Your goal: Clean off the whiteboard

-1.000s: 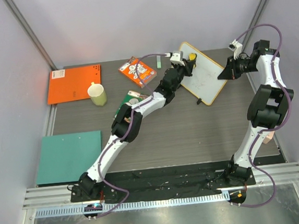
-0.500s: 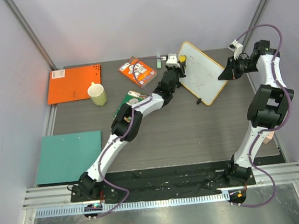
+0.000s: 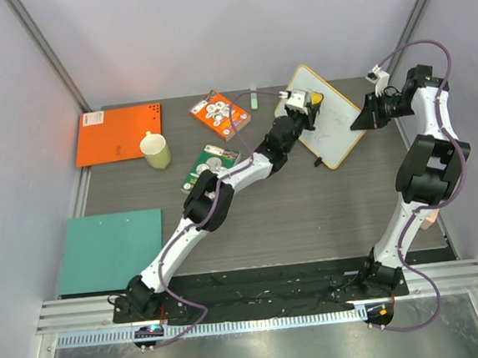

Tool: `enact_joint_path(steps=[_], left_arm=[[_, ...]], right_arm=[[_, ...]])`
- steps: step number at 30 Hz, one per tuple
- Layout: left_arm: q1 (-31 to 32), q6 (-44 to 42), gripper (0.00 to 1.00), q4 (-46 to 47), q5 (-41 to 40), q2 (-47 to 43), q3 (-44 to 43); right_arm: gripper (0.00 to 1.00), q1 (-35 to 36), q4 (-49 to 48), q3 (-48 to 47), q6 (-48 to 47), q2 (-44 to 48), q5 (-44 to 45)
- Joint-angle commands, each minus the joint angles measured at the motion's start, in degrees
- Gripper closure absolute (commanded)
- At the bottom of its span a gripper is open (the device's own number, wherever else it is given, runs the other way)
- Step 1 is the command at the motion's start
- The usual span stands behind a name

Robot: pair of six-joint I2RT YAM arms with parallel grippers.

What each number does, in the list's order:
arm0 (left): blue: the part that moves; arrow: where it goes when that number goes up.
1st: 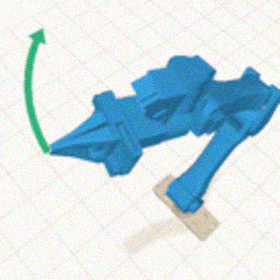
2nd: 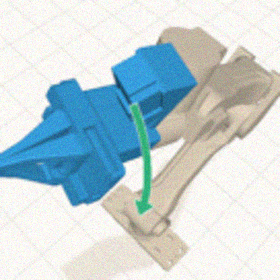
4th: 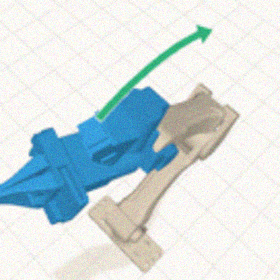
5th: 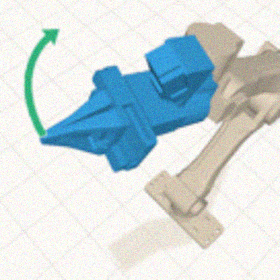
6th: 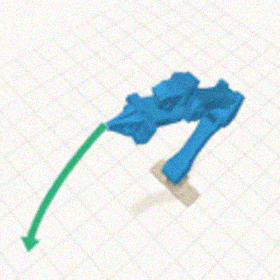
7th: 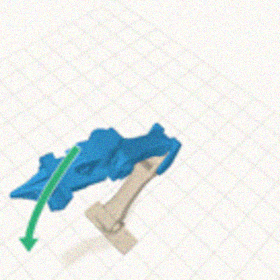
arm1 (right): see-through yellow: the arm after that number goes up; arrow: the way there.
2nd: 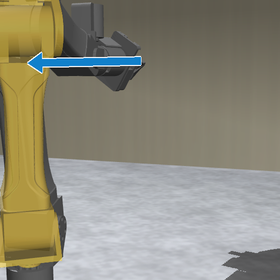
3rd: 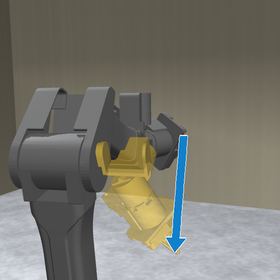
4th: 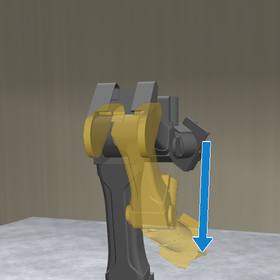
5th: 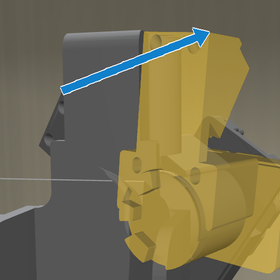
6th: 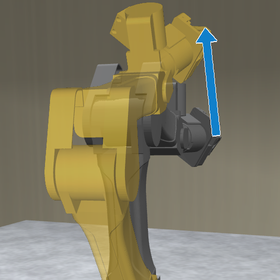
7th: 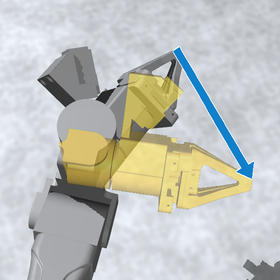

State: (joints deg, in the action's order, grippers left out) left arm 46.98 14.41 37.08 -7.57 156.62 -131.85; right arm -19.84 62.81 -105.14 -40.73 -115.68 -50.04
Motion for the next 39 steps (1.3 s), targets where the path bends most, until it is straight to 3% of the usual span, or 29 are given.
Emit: enact_joint_path(steps=[1, 4, 12, 17, 23, 31, 39], left_arm=[[2.0, -3.7, 1.00, -7.0, -1.7, 1.5, -2.4], [-1.2, 1.8, 1.00, -12.8, -3.4, 3.5, -6.7], [-7.5, 6.0, 1.00, -14.0, -5.0, 3.5, -6.7], [-6.0, 6.0, 1.00, -13.0, 1.9, 3.6, -7.7], [1.2, 0.9, 1.00, -8.9, 7.2, 0.8, -2.8], [5.0, -0.1, 1.00, -8.1, 5.3, 0.4, -3.1], [-0.2, 1.7, 1.00, -12.8, -2.0, 4.7, -11.7]], right_arm=[[0.99, 4.9, 12.6, 4.7, -8.8, -6.6, 8.6], [0.99, 4.9, 12.7, 4.4, -8.8, -6.5, 8.6], [0.99, 5.0, 12.8, 4.5, -8.8, -6.8, 8.4], [0.99, 4.9, 12.7, 4.4, -8.7, -6.9, 8.5], [0.99, 5.0, 12.8, 4.7, -8.7, -6.9, 8.7], [0.99, 4.9, 12.8, 5.0, -8.8, -6.4, 9.1], [0.99, 5.0, 12.7, 4.9, -8.8, -6.7, 8.9]])
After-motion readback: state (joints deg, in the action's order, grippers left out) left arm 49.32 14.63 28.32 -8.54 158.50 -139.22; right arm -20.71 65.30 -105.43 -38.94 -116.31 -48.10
